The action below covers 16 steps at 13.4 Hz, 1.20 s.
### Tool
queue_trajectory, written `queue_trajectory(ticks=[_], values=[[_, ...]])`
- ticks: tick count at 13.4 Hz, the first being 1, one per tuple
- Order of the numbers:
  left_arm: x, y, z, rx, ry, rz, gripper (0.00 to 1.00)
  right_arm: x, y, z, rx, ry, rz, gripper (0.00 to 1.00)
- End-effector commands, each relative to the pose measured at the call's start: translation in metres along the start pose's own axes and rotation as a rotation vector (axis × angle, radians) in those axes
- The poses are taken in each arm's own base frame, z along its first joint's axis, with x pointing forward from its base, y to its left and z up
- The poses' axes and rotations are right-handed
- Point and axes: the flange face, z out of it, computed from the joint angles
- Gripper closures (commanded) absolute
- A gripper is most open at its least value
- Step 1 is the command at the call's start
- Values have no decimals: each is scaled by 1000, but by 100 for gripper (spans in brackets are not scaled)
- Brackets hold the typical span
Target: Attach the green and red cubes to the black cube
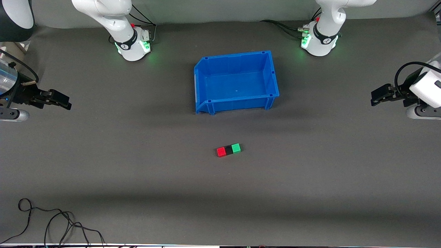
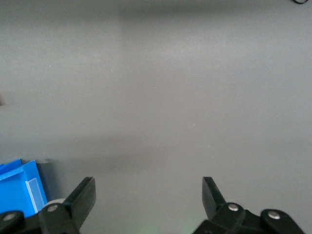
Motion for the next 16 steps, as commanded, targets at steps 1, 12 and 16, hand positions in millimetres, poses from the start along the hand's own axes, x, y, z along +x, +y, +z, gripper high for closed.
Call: queue_trajectory(ticks=[1, 12, 16], values=[[1, 1, -5, 19, 13, 17, 0, -4, 3, -5, -15, 24, 7, 3], [1, 4, -5, 19, 14, 22, 0, -1, 3, -3, -15, 19, 8, 3], [2, 3, -5, 19, 15, 20, 0, 6, 0, 5, -14, 6, 6, 3]])
